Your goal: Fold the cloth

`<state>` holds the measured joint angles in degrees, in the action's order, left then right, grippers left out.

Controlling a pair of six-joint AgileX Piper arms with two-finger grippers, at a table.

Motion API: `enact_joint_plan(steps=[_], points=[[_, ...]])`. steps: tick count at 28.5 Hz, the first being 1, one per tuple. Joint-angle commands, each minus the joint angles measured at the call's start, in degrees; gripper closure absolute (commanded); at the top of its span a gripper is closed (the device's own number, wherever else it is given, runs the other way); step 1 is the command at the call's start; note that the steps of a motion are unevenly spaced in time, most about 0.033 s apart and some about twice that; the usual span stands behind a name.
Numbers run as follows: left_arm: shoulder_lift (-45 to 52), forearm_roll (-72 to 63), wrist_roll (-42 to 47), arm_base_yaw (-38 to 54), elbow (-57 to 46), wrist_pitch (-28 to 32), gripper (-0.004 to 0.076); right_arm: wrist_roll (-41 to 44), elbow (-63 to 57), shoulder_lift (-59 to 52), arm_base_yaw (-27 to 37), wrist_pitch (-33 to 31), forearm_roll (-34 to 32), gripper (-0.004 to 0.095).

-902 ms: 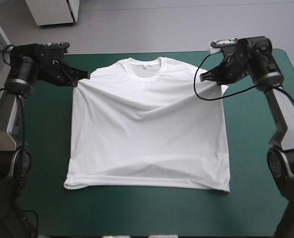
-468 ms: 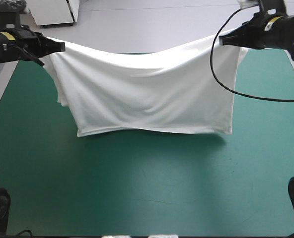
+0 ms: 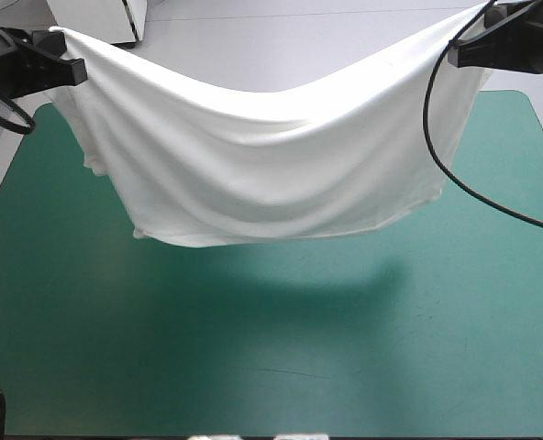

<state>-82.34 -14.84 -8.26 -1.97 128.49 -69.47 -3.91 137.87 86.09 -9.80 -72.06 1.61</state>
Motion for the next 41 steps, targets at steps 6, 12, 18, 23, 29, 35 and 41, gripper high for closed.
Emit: enact_joint_plan(steps=[6,12,18,23,29,35,41], points=[[-6.72,-1.04,-1.47,-0.33,1.09,13.02,0.0733,0.6,1.16,7.98,0.23,7.37,-6.71,0.0925],[-12.27,-2.4,-1.35,-0.33,1.09,24.71,0.0733,1.31,1.16,12.98,0.23,19.08,-8.33,0.0925],[-15.72,-2.53,-1.45,-0.33,1.09,25.97,0.0733,2.29,1.16,15.89,0.23,17.25,-8.33,0.0925],[-20.42,-0.92,-1.32,-0.33,1.09,14.83,0.0733,4.32,0.75,20.26,0.33,6.43,-8.07,0.0925],[-26.06,1.48,2.93,-0.33,-4.19,7.16,0.0733,5.44,-10.91,23.0,0.36,1.54,-5.3,0.0925],[-24.75,1.02,2.19,-1.13,-18.94,6.65,0.0733,5.66,-28.62,21.14,0.36,3.31,-2.73,0.0925],[-16.32,0.37,-1.94,-1.13,-39.84,9.0,0.0733,4.83,-46.68,13.99,0.36,6.44,-0.23,0.0925]])
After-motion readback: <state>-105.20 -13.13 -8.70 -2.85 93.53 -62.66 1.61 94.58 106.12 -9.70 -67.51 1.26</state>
